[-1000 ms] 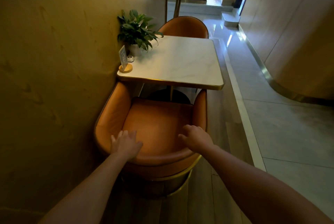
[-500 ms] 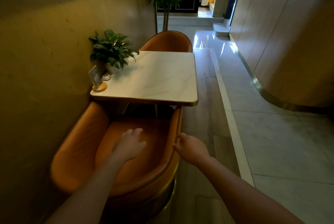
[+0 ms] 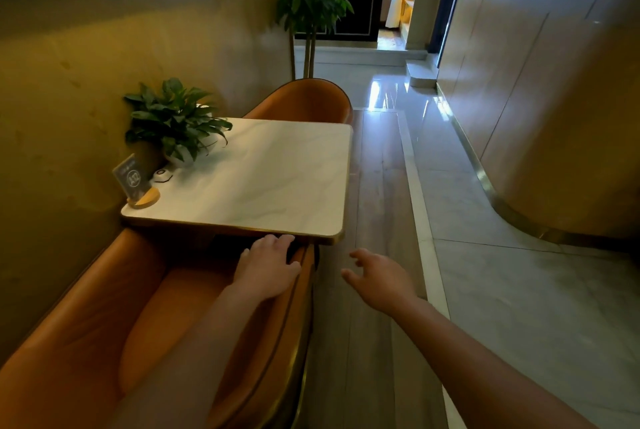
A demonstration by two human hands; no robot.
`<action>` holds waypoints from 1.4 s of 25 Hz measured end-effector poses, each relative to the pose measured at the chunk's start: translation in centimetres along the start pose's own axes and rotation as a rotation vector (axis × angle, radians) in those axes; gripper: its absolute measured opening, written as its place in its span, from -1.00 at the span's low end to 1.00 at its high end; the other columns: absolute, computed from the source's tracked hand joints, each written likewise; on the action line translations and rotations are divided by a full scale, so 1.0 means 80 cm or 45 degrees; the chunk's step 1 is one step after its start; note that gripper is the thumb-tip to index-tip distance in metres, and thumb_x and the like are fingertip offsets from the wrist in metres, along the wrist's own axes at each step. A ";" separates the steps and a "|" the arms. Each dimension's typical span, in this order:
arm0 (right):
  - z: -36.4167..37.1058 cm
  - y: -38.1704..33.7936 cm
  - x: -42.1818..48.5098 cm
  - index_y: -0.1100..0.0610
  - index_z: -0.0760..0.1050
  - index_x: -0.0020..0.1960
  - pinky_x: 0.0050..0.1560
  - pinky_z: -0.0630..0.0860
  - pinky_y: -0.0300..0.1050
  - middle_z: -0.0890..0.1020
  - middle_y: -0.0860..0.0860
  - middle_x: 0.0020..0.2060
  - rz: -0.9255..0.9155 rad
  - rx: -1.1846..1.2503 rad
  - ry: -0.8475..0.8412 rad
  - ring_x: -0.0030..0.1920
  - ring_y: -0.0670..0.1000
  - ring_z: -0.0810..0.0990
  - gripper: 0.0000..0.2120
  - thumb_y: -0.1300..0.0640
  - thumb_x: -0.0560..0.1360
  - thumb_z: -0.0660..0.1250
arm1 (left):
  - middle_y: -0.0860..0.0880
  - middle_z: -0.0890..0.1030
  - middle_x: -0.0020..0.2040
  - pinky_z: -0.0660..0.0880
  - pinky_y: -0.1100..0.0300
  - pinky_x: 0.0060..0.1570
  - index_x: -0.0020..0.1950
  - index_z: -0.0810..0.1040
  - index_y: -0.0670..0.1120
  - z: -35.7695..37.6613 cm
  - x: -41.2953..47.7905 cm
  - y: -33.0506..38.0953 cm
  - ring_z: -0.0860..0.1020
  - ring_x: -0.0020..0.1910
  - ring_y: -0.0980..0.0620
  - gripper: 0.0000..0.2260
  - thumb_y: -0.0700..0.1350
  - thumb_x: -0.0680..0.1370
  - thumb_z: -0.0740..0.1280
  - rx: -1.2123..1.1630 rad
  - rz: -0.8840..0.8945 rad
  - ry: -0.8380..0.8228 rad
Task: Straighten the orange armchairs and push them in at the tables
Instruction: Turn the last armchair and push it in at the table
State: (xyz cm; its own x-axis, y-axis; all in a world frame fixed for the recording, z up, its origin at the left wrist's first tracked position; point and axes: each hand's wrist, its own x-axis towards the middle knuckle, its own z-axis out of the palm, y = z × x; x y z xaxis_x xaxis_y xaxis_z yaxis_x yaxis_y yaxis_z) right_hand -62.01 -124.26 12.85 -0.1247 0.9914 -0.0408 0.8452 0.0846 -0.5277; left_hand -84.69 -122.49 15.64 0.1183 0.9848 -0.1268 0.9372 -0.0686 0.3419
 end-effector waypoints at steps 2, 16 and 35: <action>-0.012 0.023 0.037 -0.03 0.37 0.44 0.07 0.55 -0.13 0.60 -0.03 0.22 0.022 -0.019 -0.005 0.15 -0.05 0.59 -0.52 -0.20 0.59 0.26 | -0.07 0.42 0.40 0.36 -0.10 0.35 0.53 0.27 0.05 0.002 0.043 0.010 0.37 0.38 -0.08 -0.50 0.08 0.59 0.24 0.008 0.001 0.002; -0.119 0.134 0.340 -0.01 0.38 0.43 0.12 0.56 -0.09 0.62 -0.01 0.16 0.070 -0.097 -0.022 0.10 -0.05 0.59 -0.53 -0.18 0.59 0.27 | -0.05 0.37 0.47 0.28 -0.11 0.43 0.54 0.22 0.07 -0.012 0.354 0.107 0.35 0.42 -0.08 -0.49 0.12 0.60 0.20 0.115 -0.064 -0.018; -0.310 0.392 0.827 -0.06 0.37 0.43 0.12 0.58 -0.06 0.61 -0.01 0.19 -0.298 -0.158 -0.209 0.18 0.00 0.58 -0.53 -0.21 0.59 0.26 | -0.04 0.42 0.43 0.42 -0.05 0.34 0.50 0.28 0.08 0.014 0.826 0.331 0.42 0.37 -0.06 -0.51 0.14 0.59 0.25 0.048 -0.405 0.085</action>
State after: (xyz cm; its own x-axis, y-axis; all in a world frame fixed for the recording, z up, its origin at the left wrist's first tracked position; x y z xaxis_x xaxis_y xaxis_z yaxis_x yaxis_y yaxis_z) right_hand -30.89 -53.57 14.62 -0.3970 0.9150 -0.0723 0.8395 0.3302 -0.4315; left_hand -51.68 -59.38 15.23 -0.2029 0.9660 -0.1600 0.9353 0.2396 0.2604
